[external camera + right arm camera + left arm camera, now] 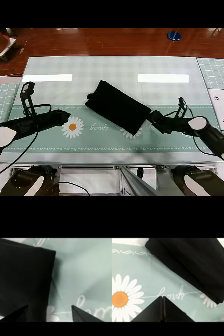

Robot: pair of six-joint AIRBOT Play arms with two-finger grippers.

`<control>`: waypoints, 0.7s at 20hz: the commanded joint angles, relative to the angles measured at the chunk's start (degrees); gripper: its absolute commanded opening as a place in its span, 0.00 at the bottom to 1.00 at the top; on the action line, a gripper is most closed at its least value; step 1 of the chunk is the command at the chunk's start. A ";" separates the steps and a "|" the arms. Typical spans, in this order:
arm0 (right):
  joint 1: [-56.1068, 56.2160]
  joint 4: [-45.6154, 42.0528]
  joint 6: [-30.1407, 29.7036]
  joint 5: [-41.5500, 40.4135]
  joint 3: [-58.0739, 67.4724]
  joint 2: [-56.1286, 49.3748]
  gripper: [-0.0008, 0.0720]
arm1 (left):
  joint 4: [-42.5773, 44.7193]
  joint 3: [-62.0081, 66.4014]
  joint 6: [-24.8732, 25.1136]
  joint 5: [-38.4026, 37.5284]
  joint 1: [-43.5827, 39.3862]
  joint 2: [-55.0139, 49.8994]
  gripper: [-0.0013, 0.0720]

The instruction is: Fold the shirts.

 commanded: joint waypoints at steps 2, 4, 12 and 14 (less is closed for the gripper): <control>1.27 13.31 -15.17 6.27 7.45 -16.06 0.83 | -0.83 -0.02 0.02 0.02 0.00 -0.02 0.05; 3.28 13.18 -18.95 11.45 13.97 -22.88 0.45 | -0.85 -0.02 0.02 0.02 0.00 -0.02 0.05; 3.30 -9.11 -8.98 28.37 53.64 -22.73 0.05 | -0.83 -0.02 0.04 0.00 0.00 -0.02 0.05; 1.60 -15.13 -4.68 32.26 65.26 -22.73 0.05 | -0.83 -0.02 0.04 -0.15 0.00 -0.02 0.05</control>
